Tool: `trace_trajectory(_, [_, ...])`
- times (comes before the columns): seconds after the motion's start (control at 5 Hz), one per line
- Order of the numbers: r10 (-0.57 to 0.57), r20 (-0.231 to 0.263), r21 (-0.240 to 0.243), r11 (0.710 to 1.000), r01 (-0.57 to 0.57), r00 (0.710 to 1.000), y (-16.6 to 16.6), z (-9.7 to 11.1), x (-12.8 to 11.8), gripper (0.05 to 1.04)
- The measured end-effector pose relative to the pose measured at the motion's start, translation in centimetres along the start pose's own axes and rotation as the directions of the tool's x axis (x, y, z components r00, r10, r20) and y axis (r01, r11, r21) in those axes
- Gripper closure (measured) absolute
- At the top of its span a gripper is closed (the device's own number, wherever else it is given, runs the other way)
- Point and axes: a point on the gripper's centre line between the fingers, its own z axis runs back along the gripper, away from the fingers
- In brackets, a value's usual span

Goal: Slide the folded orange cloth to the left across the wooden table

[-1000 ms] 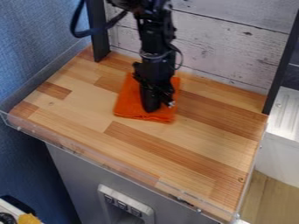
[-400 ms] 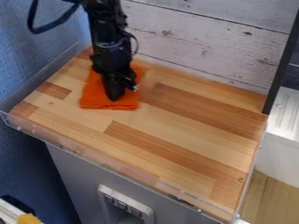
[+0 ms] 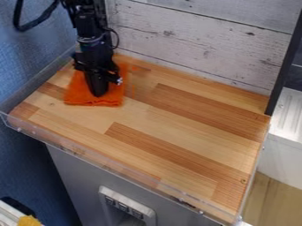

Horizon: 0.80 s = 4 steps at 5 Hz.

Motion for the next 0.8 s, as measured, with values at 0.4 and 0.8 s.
trace_trajectory(0.4, [0.046,-0.013,-0.007,0.999,-0.046,0.999,1.6,-0.3,-0.1,1.021])
trace_trajectory(0.8, [0.071,-0.028,0.003,0.997,-0.071,0.997,2.2,-0.4,0.4,1.021])
